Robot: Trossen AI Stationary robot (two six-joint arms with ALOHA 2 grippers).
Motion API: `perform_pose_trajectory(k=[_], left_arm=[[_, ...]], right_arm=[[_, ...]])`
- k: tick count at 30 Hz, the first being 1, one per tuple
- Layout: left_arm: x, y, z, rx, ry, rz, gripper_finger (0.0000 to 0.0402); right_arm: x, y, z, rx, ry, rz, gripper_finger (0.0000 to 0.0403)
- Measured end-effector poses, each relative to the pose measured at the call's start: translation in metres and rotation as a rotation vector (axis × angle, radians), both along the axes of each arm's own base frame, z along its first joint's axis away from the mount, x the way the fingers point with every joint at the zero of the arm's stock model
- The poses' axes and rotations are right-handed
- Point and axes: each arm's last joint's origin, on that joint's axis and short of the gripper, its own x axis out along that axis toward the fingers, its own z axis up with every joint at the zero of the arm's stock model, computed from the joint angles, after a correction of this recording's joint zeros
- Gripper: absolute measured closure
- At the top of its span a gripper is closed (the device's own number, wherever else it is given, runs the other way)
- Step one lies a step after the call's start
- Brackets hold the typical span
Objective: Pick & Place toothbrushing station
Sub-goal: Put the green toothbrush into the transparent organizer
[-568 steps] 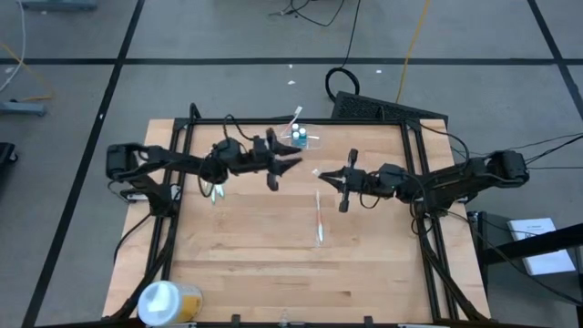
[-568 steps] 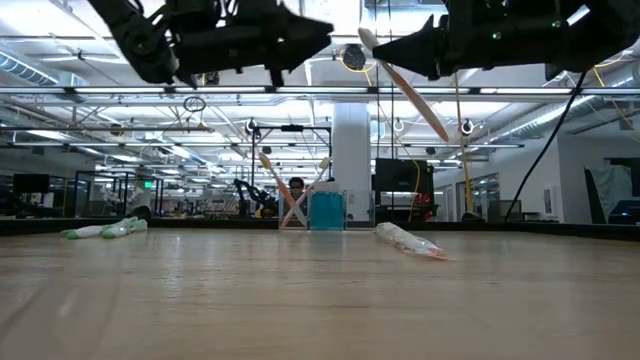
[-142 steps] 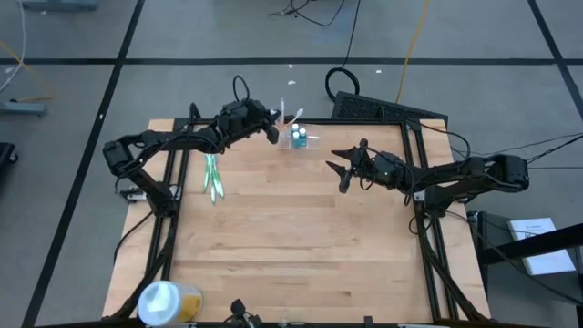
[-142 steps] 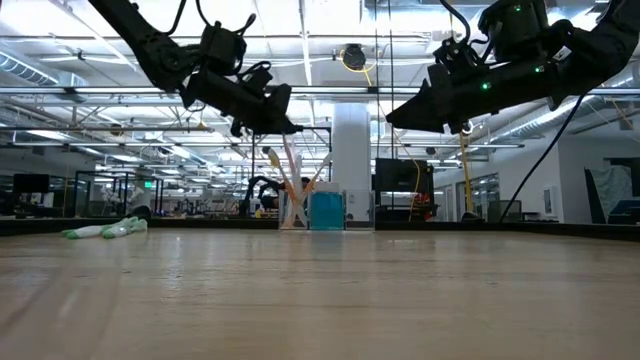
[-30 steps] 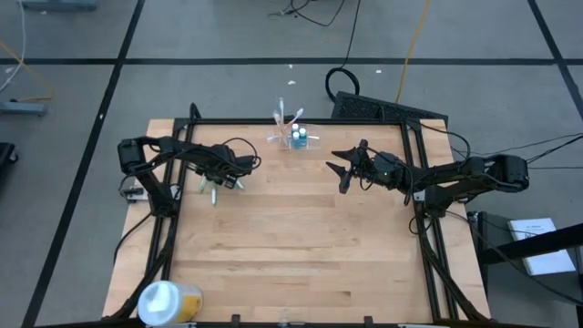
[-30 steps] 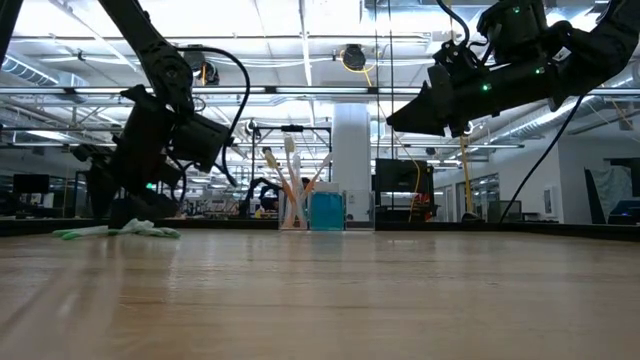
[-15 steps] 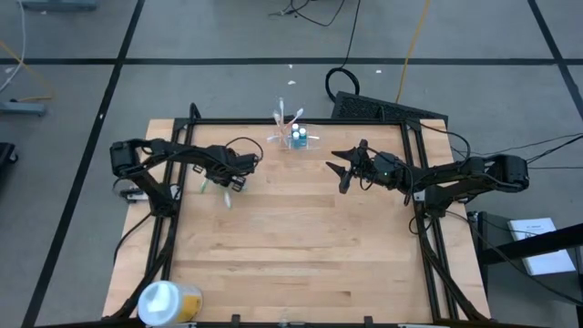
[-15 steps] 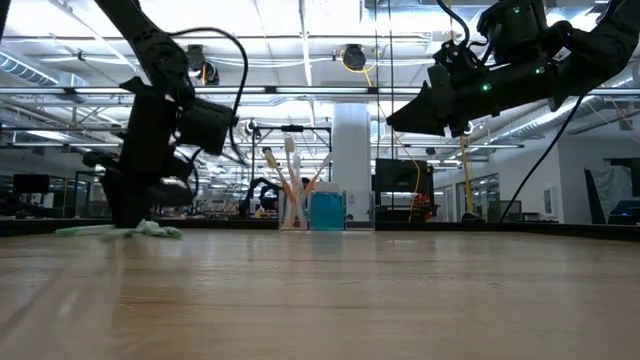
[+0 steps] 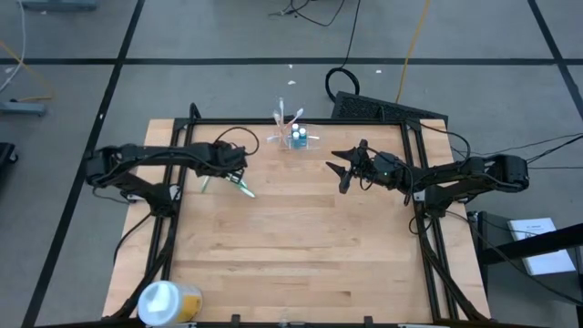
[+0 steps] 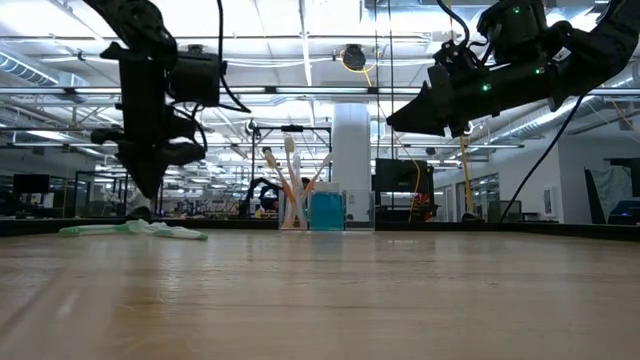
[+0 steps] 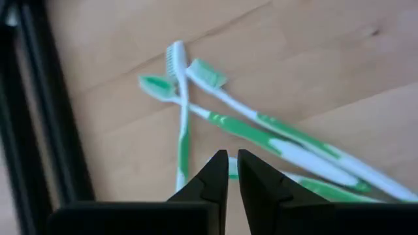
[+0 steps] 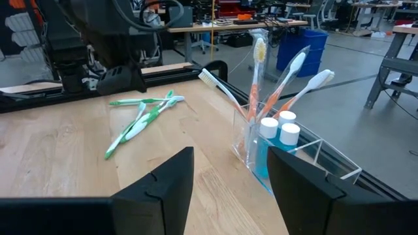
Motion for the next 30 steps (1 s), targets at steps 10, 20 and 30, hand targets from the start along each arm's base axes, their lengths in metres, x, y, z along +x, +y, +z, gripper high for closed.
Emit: perform_pose_trajectory(k=[10, 20, 30], left_arm=[[-0.017, 0.009, 0.0, -0.08, 0.074, 0.051, 0.027], [-0.049, 0.023, -0.034, -0.219, 0.106, 0.095, 0.018], [-0.057, 0.033, -0.05, -0.256, -0.002, 0.021, 0.018]], right_arm=[[0.0, 0.0, 0.0, 0.001, 0.005, 0.0, 0.0216], [0.0, 0.0, 0.0, 0.007, 0.002, -0.001, 0.0216], [0.0, 0.0, -0.001, 0.007, 0.002, -0.001, 0.0216]])
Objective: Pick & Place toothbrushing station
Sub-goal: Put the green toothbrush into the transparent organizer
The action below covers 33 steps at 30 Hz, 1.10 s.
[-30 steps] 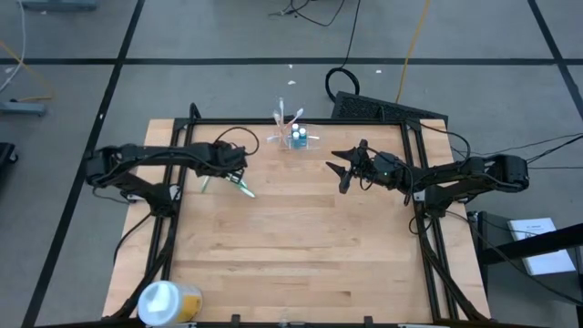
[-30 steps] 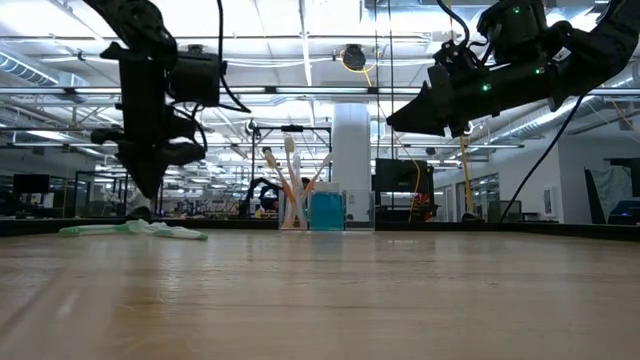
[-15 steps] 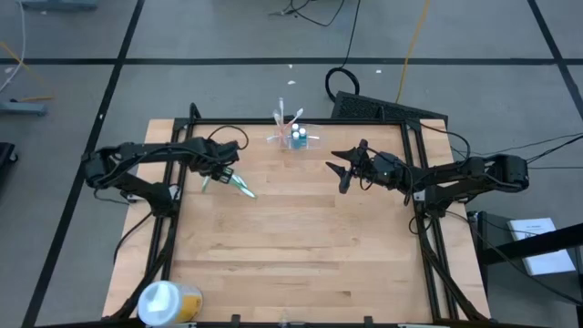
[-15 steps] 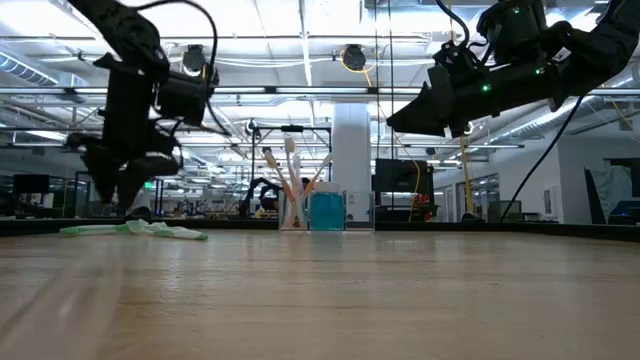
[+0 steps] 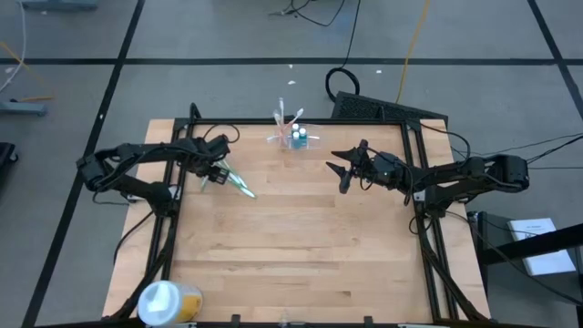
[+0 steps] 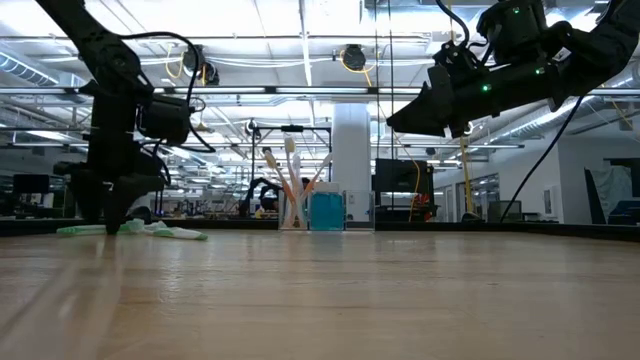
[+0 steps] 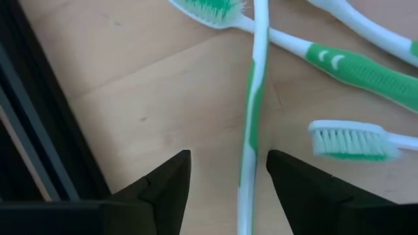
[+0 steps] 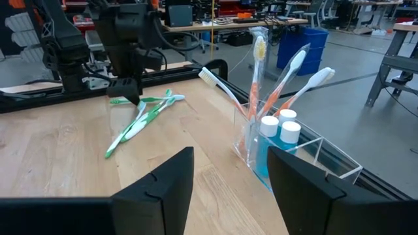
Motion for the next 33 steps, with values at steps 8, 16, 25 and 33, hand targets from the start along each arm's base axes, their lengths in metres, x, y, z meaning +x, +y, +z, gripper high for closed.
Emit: perform_pose_trajectory(k=[8, 16, 25, 33], left_arm=[[0.0, -0.001, -0.001, -0.06, -0.043, -0.006, 0.0273], [0.001, -0.001, -0.001, -0.065, -0.052, -0.005, 0.0381], [0.001, -0.004, 0.009, 0.008, -0.1, -0.034, 0.0384], [0.003, -0.02, 0.047, 0.16, -0.291, -0.109, 0.0384]], right_arm=[[0.0, 0.0, 0.0, 0.0, 0.0, 0.0, 0.0216], [0.0, 0.0, 0.0, 0.0, 0.0, 0.0, 0.0216], [0.0, 0.0, 0.0, 0.008, -0.003, -0.001, 0.0216], [0.0, 0.0, 0.0, 0.017, -0.008, -0.003, 0.0216]])
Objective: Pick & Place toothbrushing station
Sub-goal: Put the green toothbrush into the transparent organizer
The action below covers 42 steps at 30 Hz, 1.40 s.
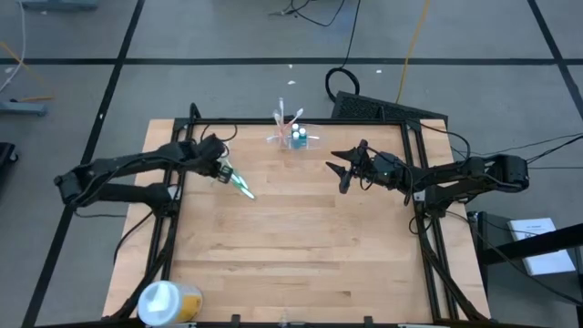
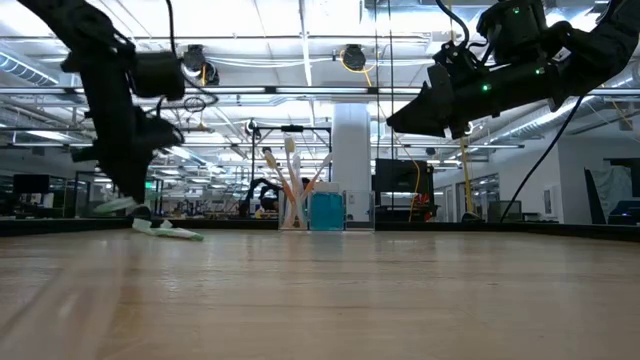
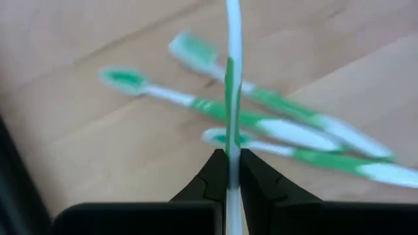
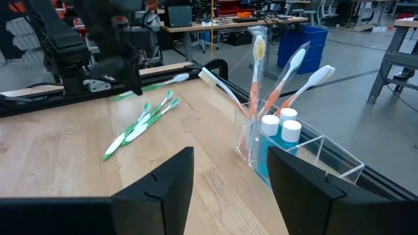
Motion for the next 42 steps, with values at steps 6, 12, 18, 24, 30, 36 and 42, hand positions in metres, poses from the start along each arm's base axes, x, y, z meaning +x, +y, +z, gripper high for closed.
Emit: perform_pose_trajectory(k=[6, 12, 18, 24, 30, 36, 42], left_arm=[[0.005, -0.017, 0.025, 0.122, -0.191, -0.108, 0.0384], [0.031, -0.034, 0.055, 0.373, -0.45, -0.413, 0.0384], [0.07, -0.052, 0.065, 0.625, -0.595, -0.699, 0.0384], [0.112, -0.062, 0.054, 0.808, -0.722, -0.894, 0.0384], [0.142, -0.062, 0.032, 0.881, -0.89, -0.98, 0.0382], [0.169, -0.059, 0.016, 0.847, -0.882, -0.985, 0.0375], [0.199, -0.055, 0.015, 0.792, -0.885, -1.048, 0.0383]], right_arm=[[0.0, 0.0, 0.0, 0.0, 0.0, 0.0, 0.0216], [0.0, 0.0, 0.001, -0.003, -0.011, 0.0, 0.0216], [0.001, 0.002, 0.006, 0.001, -0.062, 0.045, 0.0216], [0.004, 0.008, 0.013, 0.011, -0.149, 0.151, 0.0216], [0.005, 0.015, 0.018, -0.024, -0.187, 0.18, 0.0216], [0.005, 0.02, 0.023, -0.019, -0.247, 0.2, 0.0216], [0.006, 0.025, 0.025, -0.02, -0.261, 0.224, 0.0216]])
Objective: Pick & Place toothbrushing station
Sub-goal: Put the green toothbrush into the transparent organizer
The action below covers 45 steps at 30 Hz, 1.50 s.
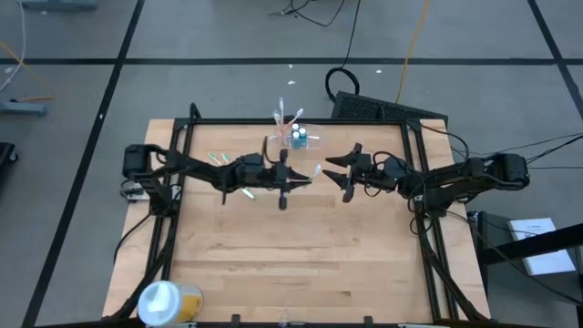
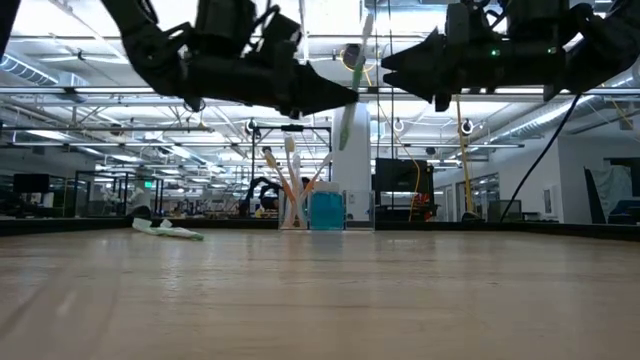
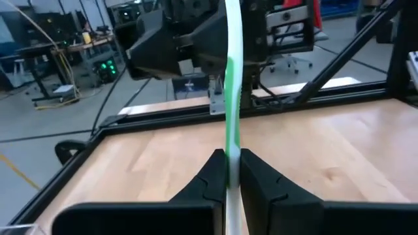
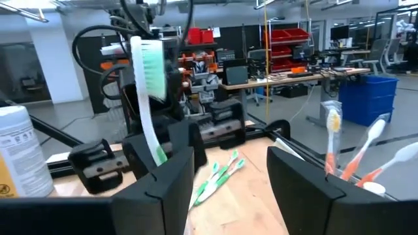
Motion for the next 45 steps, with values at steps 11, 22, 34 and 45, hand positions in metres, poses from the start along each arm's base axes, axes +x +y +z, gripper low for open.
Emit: perform_pose_trajectory(k=[11, 22, 34, 45], left_arm=[[0.022, 0.018, -0.005, 0.011, 0.04, 0.034, 0.0375], [0.023, 0.013, -0.004, -0.014, 0.026, -0.027, 0.0373], [0.032, 0.014, 0.006, -0.014, 0.054, -0.028, 0.0372], [0.031, 0.014, 0.004, -0.014, 0.067, -0.029, 0.0371]], right_arm=[[0.0, 0.006, 0.004, -0.002, -0.047, 0.119, 0.0216], [0.0, 0.006, 0.004, -0.017, -0.044, 0.11, 0.0228], [0.0, 0.006, 0.005, -0.021, -0.05, 0.111, 0.0257], [0.0, 0.006, 0.007, -0.025, -0.072, 0.115, 0.0323]])
